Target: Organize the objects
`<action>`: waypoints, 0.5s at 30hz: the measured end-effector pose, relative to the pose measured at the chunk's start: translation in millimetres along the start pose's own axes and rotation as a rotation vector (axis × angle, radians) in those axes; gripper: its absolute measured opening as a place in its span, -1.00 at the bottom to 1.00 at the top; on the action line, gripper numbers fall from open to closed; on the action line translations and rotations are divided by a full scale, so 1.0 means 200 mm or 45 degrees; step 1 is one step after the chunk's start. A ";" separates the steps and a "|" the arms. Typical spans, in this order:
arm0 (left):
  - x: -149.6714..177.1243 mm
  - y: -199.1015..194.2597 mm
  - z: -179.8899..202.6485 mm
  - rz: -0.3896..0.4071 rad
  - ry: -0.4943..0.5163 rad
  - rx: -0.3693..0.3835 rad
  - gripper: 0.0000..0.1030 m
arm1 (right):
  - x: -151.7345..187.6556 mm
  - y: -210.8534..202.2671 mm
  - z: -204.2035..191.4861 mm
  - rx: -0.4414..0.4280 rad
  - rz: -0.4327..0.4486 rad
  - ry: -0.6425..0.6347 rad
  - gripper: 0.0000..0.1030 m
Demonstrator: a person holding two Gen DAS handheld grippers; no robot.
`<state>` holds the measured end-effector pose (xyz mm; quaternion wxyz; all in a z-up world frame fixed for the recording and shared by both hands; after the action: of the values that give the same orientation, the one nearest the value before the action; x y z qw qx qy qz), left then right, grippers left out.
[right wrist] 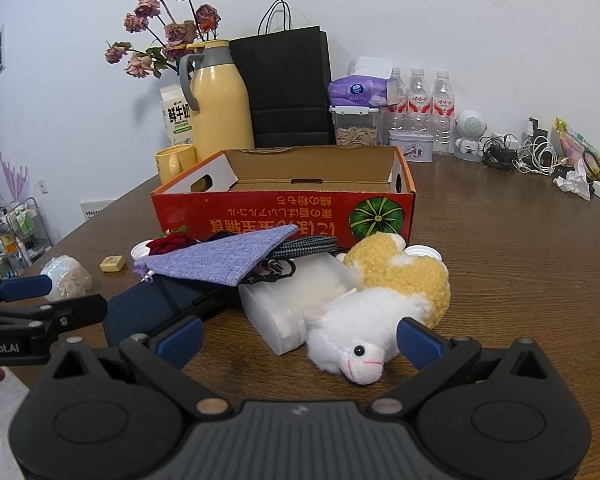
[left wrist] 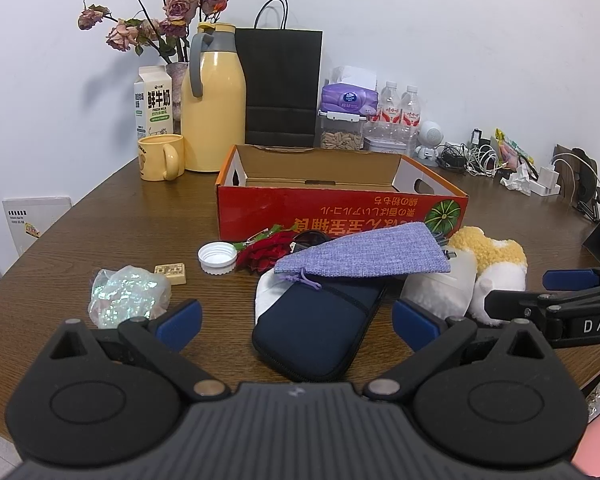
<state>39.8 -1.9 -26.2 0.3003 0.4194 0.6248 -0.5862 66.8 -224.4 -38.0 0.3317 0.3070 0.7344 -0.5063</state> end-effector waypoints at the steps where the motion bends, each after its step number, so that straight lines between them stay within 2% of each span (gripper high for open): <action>1: 0.00 0.00 0.00 0.000 0.000 0.000 1.00 | 0.00 0.00 0.00 0.000 0.000 0.000 1.00; 15: 0.00 0.01 -0.01 0.004 -0.007 -0.014 1.00 | 0.00 0.01 0.01 0.009 0.005 -0.008 1.00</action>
<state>41.7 -0.2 -27.6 0.3050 0.4171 0.6266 -0.5834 68.6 -225.2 -38.4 0.3338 0.3081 0.7310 -0.5092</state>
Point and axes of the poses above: each gripper's, at about its wrist camera, not at the fingertips, and y roughly the way its jaws point, z to its right, x to its underside, the point moved 4 cm from there along y, roughly the way its jaws point, and after that the axes turned 12 degrees about y, right-handed, at the moved point
